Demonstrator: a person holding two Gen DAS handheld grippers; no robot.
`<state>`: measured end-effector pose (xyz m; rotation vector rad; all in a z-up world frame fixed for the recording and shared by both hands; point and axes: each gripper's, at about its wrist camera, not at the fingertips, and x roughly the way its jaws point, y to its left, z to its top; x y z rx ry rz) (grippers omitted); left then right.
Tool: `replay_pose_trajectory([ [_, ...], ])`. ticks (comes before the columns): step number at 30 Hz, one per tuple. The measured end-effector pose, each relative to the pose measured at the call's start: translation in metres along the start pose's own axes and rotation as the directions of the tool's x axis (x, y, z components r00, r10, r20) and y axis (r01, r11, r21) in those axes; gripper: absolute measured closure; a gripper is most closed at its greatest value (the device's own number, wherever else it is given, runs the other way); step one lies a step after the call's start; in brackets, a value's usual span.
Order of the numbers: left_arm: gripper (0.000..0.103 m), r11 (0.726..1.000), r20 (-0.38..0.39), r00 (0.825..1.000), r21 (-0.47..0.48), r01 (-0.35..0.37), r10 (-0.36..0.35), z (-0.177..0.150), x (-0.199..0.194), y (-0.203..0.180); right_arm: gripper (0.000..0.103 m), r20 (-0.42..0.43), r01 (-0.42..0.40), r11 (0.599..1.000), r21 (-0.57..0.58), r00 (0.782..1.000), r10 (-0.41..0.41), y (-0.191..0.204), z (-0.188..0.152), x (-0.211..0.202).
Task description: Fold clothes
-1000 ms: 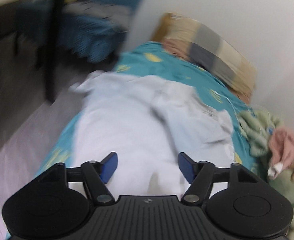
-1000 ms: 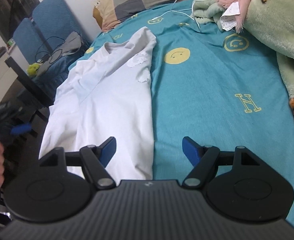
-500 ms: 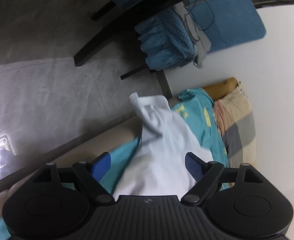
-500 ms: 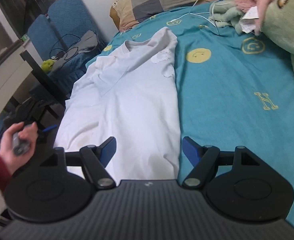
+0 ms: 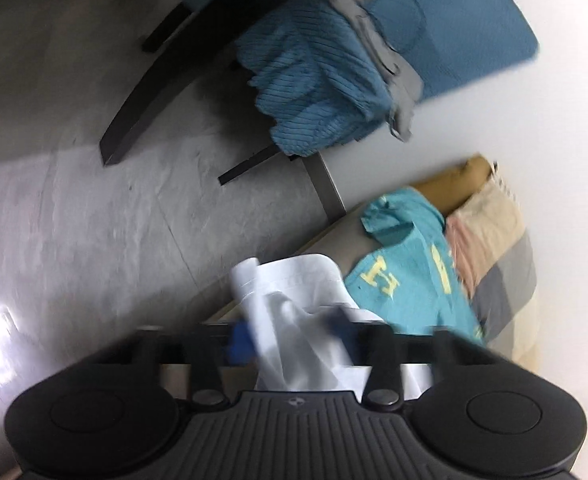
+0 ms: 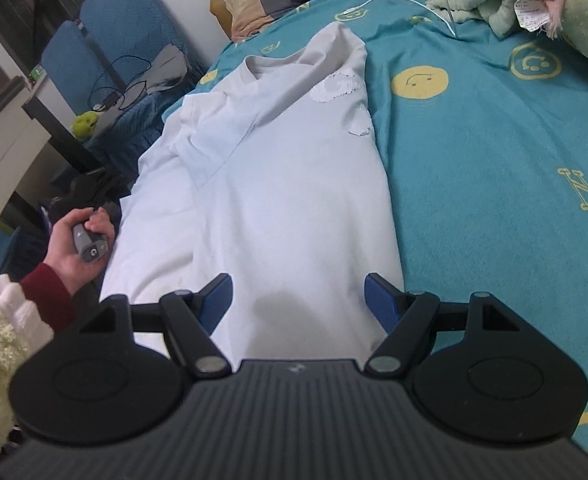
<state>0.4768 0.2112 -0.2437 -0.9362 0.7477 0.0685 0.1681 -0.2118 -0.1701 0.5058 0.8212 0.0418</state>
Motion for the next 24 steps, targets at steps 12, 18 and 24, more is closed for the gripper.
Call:
replay_pose_trajectory([
  [12,0.097,0.743,0.267,0.961,0.658,-0.123,-0.078,-0.06,-0.104,-0.191,0.029,0.083,0.007,1.0,0.019,0.996,-0.009,-0.01,0.006,-0.031],
  [18,0.097,0.532,0.182,0.964,0.845,-0.053,-0.194,-0.164,-0.122,-0.275,0.029,0.117,0.008,0.996,0.085,0.993,-0.018,-0.029,0.011,-0.045],
  [24,0.096,0.408,0.065,0.976,0.912,0.025,-0.206,-0.263,-0.099,-0.311,0.029,0.141,0.006,0.989,0.148,0.99,-0.028,-0.048,0.016,-0.05],
])
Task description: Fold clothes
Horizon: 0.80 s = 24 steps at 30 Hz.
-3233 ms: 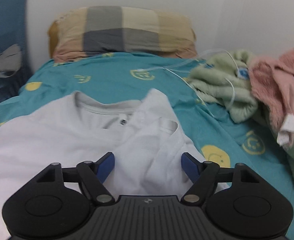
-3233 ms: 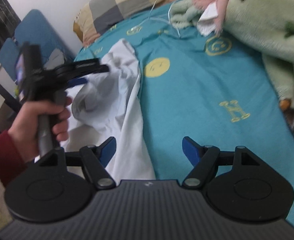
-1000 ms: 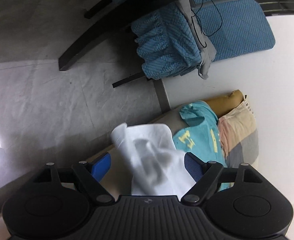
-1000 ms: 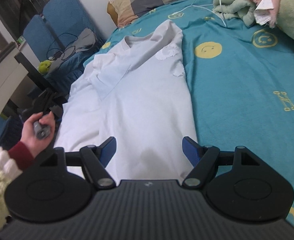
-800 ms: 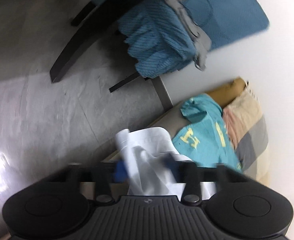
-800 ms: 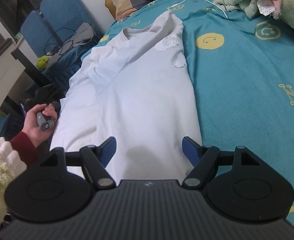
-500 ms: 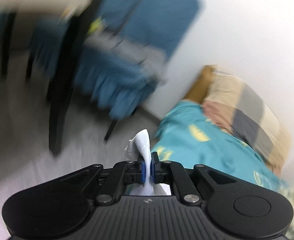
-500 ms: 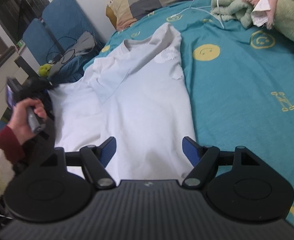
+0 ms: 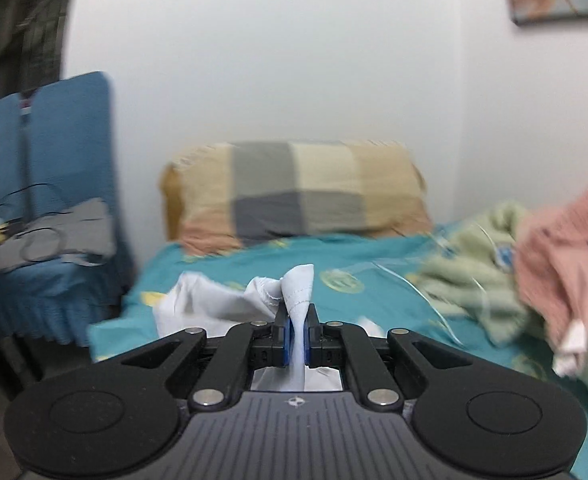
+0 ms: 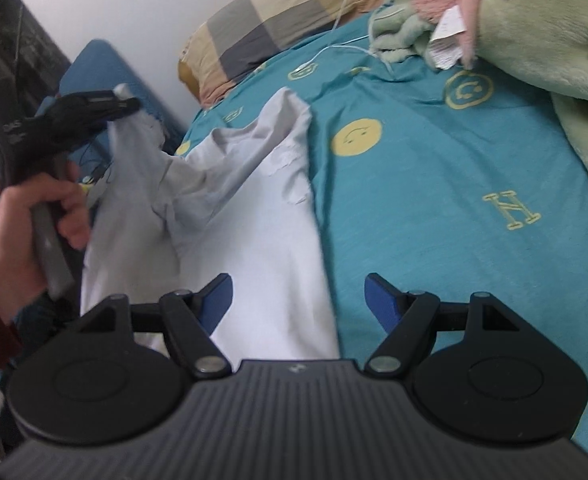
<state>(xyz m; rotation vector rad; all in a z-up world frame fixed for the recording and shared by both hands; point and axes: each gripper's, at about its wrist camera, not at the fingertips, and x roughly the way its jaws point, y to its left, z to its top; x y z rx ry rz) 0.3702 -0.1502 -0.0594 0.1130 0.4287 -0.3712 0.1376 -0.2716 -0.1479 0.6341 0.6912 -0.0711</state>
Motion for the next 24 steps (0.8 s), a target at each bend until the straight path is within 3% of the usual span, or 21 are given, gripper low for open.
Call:
replay_pose_trajectory([
  [3,0.09,0.999,-0.061,0.998,-0.018,0.033,-0.034,-0.023,0.014,-0.026,0.029,-0.002,0.002,1.0,0.025,1.0,-0.002,-0.008,0.002,0.002],
  [5,0.078,0.999,-0.095,0.994,-0.013,0.05,-0.051,-0.039,0.021,-0.036,0.028,0.0,0.0,0.999,0.038,1.0,0.0,-0.013,0.003,0.003],
  [7,0.058,0.999,-0.12,0.991,0.004,0.053,-0.052,-0.052,0.019,-0.039,0.028,-0.001,0.004,0.999,0.038,1.0,-0.004,-0.015,0.003,0.005],
  [9,0.049,0.999,-0.141,0.989,0.024,0.044,-0.04,-0.063,0.006,-0.037,0.028,-0.004,0.002,0.999,0.039,1.0,-0.002,-0.017,0.002,0.006],
  [14,0.035,1.0,-0.194,0.981,0.016,-0.004,0.007,-0.093,-0.088,-0.009,0.028,0.026,-0.019,1.0,0.007,0.999,0.019,-0.013,0.003,0.003],
  [19,0.023,0.99,-0.232,0.966,-0.048,-0.132,0.117,-0.127,-0.203,0.023,0.028,0.043,-0.086,0.995,-0.047,0.995,0.088,-0.002,0.003,-0.005],
  [21,0.022,0.986,-0.225,0.965,-0.067,-0.151,0.133,-0.14,-0.234,0.032,0.028,0.032,-0.12,0.99,-0.075,0.992,0.122,0.008,0.004,-0.006],
  [24,0.022,0.982,-0.222,0.962,-0.058,-0.178,0.161,-0.151,-0.248,0.041,0.028,0.023,-0.165,0.98,-0.108,0.986,0.168,0.026,0.015,0.002],
])
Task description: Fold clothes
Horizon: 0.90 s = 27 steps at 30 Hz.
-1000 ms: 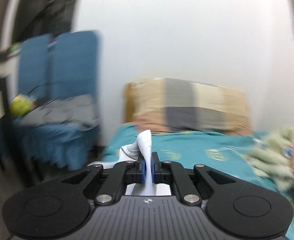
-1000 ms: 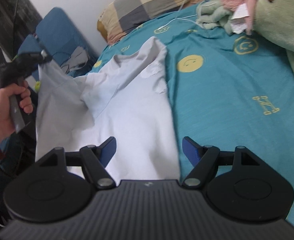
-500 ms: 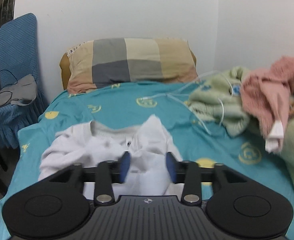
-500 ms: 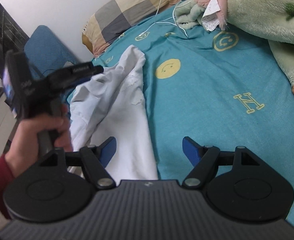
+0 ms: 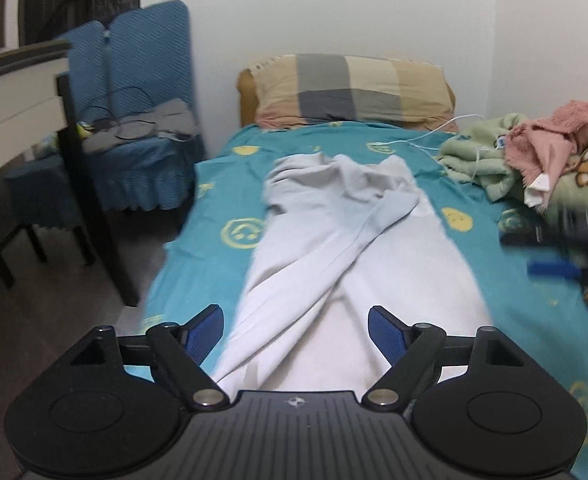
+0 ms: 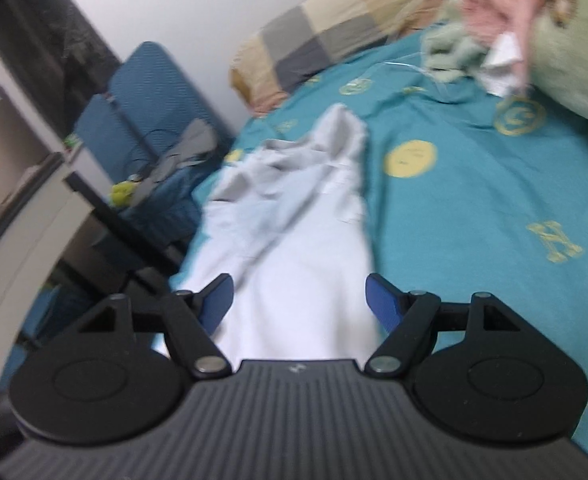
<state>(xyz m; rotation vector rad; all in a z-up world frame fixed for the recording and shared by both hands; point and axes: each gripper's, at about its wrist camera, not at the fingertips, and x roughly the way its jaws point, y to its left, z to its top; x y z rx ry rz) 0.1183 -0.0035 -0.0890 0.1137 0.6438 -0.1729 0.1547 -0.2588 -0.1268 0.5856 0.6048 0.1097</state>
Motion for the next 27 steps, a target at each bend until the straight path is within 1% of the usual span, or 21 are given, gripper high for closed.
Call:
replay_pose_trajectory([
  [1,0.022,1.0,-0.003,1.0,-0.008,0.0,0.0,-0.001,0.002,0.003,0.033,0.001,-0.009,1.0,-0.022,1.0,0.009,0.006,0.007,0.008],
  [4,0.022,0.998,-0.007,0.999,-0.053,0.04,-0.04,-0.003,0.007,0.013,0.04,-0.004,-0.013,0.996,-0.087,1.0,0.012,0.016,0.03,0.049],
  [7,0.022,0.998,0.011,0.998,-0.02,0.057,-0.057,-0.01,0.01,0.017,0.046,-0.02,0.02,0.993,-0.113,1.0,-0.022,0.017,0.056,0.109],
  [9,0.022,0.998,-0.007,0.998,-0.009,0.055,-0.055,-0.014,0.021,0.015,0.047,-0.015,0.019,0.991,-0.132,1.0,-0.021,0.017,0.072,0.147],
  [12,0.022,0.997,-0.02,0.997,-0.012,0.078,-0.078,-0.017,0.026,0.016,0.047,-0.003,0.044,0.98,-0.196,0.999,-0.045,0.021,0.085,0.194],
  [16,0.022,0.997,-0.01,0.997,0.016,0.075,-0.074,-0.019,0.028,0.016,0.047,-0.045,0.065,0.96,-0.273,0.996,-0.08,0.03,0.086,0.241],
  [17,0.022,0.997,-0.016,0.997,0.01,0.077,-0.077,-0.019,0.03,0.018,0.054,-0.054,0.071,0.951,-0.301,0.994,-0.091,0.033,0.083,0.25],
  [18,0.022,0.997,-0.023,0.997,0.004,0.08,-0.08,-0.02,0.032,0.019,0.065,-0.059,0.086,0.941,-0.327,0.992,-0.111,0.036,0.081,0.255],
  [19,0.022,0.997,-0.033,0.996,-0.007,0.082,-0.082,-0.02,0.034,0.021,0.089,-0.062,0.108,0.929,-0.353,0.988,-0.139,0.039,0.078,0.258],
  [20,0.022,0.996,-0.042,0.996,-0.018,0.082,-0.083,-0.02,0.034,0.024,0.092,-0.049,0.131,0.919,-0.371,0.986,-0.16,0.041,0.076,0.258],
  [21,0.022,0.996,-0.042,0.996,-0.026,0.084,-0.085,-0.019,0.034,0.025,0.092,-0.014,0.157,0.917,-0.367,0.985,-0.174,0.04,0.076,0.253],
  [22,0.022,0.996,-0.04,0.995,-0.033,0.085,-0.086,-0.019,0.033,0.026,0.093,0.03,0.185,0.919,-0.349,0.982,-0.186,0.038,0.078,0.248],
  [23,0.022,0.995,-0.039,0.995,-0.041,0.086,-0.088,-0.019,0.032,0.028,0.093,0.049,0.204,0.926,-0.318,0.979,-0.199,0.033,0.08,0.244],
  [25,0.022,0.995,-0.037,0.995,-0.037,0.088,-0.09,-0.019,0.031,0.028,0.093,0.047,0.23,0.945,-0.234,0.973,-0.225,0.02,0.085,0.241],
  [27,0.022,0.997,-0.042,0.996,-0.026,0.079,-0.08,-0.019,0.031,0.028,0.092,0.027,0.231,0.95,-0.209,0.973,-0.23,0.012,0.085,0.242],
])
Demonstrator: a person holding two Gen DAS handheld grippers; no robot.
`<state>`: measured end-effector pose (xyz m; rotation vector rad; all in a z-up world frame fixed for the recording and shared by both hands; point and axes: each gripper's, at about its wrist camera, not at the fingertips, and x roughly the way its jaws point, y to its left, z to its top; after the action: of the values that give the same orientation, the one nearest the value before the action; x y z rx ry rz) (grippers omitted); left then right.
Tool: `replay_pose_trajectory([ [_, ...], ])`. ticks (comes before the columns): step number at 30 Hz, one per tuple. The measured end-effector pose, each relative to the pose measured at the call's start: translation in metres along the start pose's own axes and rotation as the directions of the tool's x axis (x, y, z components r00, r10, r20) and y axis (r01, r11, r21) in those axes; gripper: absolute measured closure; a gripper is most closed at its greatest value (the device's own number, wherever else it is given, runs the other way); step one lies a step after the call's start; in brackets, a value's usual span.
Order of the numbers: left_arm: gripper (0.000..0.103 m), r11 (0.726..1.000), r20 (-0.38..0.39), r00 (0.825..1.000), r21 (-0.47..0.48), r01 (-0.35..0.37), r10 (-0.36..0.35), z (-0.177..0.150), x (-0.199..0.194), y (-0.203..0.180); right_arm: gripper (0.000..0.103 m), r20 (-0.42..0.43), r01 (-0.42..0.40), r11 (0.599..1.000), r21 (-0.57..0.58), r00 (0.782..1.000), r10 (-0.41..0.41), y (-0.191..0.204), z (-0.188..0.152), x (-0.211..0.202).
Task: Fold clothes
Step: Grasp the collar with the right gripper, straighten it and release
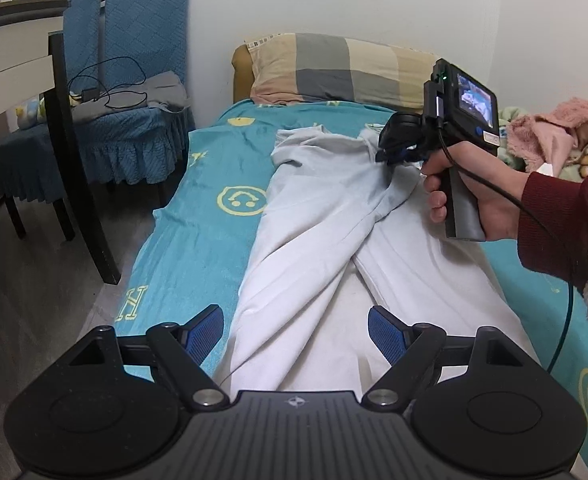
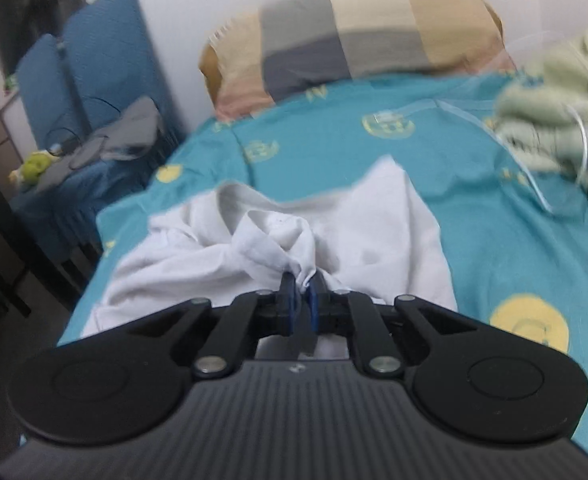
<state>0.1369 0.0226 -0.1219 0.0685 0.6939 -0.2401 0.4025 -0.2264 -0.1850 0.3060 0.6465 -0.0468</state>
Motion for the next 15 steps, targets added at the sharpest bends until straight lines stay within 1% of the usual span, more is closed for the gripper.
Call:
replay_pose_trajectory([
  [3,0.022,1.0,-0.012,1.0,0.002,-0.018,0.018,0.0,0.003,0.001,0.089,-0.003,-0.048,0.998,0.046,0.999,0.048,-0.005,-0.002,-0.014],
  [6,0.022,1.0,-0.02,0.999,-0.011,-0.026,0.026,0.002,0.007,0.005,0.078,0.008,-0.077,0.99,0.116,0.997,0.076,-0.01,-0.006,-0.052],
  [7,0.022,0.999,-0.023,0.999,-0.02,-0.027,0.026,0.002,0.006,0.007,0.074,0.015,-0.085,0.986,0.14,0.996,0.084,-0.012,-0.009,-0.069],
  [8,0.022,0.999,-0.025,0.999,-0.029,-0.028,0.027,0.002,0.005,0.008,0.073,0.023,-0.094,0.982,0.164,0.996,0.091,-0.014,-0.013,-0.086],
  [9,0.022,0.999,-0.031,0.999,-0.038,-0.029,0.028,0.001,0.003,0.009,0.073,0.026,-0.103,0.977,0.188,0.995,0.1,-0.017,-0.019,-0.106],
  [12,0.022,1.0,-0.022,1.0,-0.016,-0.02,0.019,-0.005,-0.012,0.001,0.073,0.023,-0.118,0.961,0.249,0.993,0.117,-0.024,-0.044,-0.173],
  [15,0.021,1.0,-0.014,1.0,0.01,-0.018,0.018,-0.011,-0.025,-0.008,0.073,0.018,-0.116,0.96,0.255,0.993,0.115,-0.026,-0.073,-0.24],
])
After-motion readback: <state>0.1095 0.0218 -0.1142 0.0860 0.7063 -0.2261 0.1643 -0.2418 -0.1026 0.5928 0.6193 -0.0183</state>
